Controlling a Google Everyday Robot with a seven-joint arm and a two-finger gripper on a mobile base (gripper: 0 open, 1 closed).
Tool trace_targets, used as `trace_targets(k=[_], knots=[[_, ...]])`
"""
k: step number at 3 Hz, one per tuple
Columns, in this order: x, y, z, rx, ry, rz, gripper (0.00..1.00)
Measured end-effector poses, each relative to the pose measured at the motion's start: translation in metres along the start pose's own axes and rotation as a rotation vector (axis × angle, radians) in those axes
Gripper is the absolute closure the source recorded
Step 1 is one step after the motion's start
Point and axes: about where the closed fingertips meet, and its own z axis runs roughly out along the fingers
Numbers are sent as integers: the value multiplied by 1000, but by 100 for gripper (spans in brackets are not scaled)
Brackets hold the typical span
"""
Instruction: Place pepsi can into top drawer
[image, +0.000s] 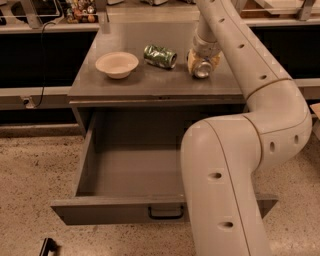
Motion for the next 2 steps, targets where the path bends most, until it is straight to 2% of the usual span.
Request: trace_targets(k=[1,2], knots=[[1,-14,-15,67,29,-32,88],[-12,-23,-59,149,73,-51,100]])
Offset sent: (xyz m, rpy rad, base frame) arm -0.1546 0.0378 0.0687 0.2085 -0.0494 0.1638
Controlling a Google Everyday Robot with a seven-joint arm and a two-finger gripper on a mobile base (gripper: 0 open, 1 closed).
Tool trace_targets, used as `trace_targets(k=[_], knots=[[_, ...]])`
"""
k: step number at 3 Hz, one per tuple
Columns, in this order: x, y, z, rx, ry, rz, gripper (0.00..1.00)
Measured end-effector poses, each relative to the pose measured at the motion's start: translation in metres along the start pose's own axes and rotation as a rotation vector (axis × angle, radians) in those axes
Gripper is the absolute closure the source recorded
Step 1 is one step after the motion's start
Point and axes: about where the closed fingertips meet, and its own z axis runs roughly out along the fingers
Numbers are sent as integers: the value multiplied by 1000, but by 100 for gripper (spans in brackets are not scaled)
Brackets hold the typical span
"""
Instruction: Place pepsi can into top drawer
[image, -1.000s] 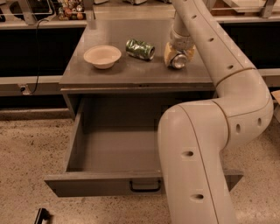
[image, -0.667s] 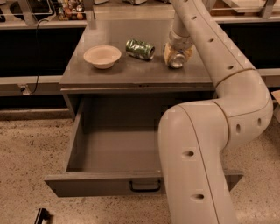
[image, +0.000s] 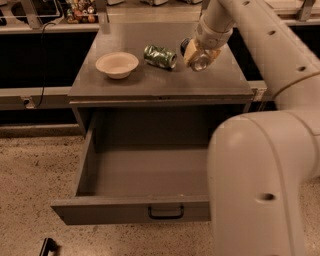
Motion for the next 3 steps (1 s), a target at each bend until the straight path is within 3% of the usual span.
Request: trace_targets(k=[1,2,3], knots=[[-27,-7,-73,76,91,55,100],[-91,-15,-117,170,81,135,100],[-127,1,-104,162,23,166,100]])
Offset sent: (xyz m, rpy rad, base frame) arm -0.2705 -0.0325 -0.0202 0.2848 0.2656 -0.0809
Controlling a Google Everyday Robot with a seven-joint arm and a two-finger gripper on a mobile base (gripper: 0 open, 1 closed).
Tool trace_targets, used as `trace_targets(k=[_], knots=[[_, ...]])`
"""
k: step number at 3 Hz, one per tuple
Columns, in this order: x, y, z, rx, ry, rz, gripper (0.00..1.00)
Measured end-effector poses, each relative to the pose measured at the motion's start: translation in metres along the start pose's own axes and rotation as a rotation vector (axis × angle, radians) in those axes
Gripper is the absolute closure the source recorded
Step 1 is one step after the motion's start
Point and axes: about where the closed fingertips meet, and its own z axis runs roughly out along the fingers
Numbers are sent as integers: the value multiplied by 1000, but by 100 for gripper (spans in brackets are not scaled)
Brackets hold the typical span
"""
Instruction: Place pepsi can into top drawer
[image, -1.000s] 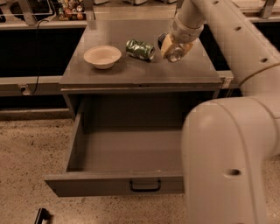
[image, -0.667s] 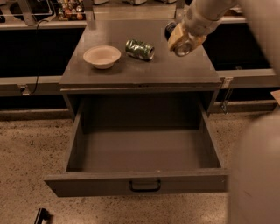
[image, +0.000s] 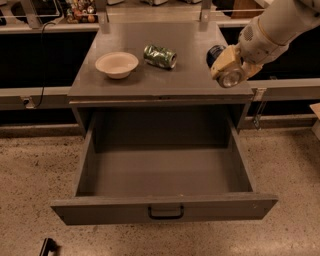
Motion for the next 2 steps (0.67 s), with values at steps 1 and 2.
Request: trace_targets(k=[1,2], knots=[[-2,-7,42,63,-30,27,100],[-17,-36,72,158,-12,8,100]])
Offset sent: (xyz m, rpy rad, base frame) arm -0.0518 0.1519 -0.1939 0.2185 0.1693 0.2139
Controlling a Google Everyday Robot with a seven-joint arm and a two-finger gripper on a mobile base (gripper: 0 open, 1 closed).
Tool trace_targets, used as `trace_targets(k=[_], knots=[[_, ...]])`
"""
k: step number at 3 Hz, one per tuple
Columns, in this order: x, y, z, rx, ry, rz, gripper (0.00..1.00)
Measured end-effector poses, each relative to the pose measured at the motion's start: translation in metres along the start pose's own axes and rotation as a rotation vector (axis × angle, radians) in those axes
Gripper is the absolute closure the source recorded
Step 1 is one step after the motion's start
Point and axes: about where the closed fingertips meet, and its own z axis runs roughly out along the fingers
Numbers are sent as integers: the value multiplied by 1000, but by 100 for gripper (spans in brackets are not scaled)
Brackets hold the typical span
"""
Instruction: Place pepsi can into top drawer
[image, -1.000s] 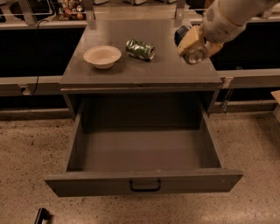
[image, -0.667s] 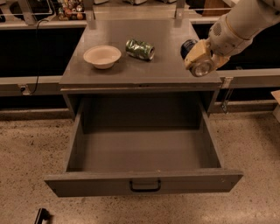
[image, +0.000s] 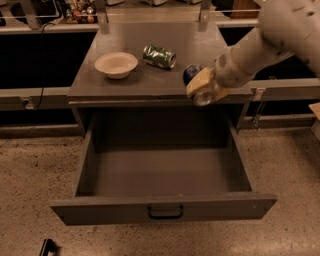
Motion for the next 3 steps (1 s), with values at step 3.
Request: trace_targets(k=[3], knots=[[-140,-9,109,90,-262,-55,82]])
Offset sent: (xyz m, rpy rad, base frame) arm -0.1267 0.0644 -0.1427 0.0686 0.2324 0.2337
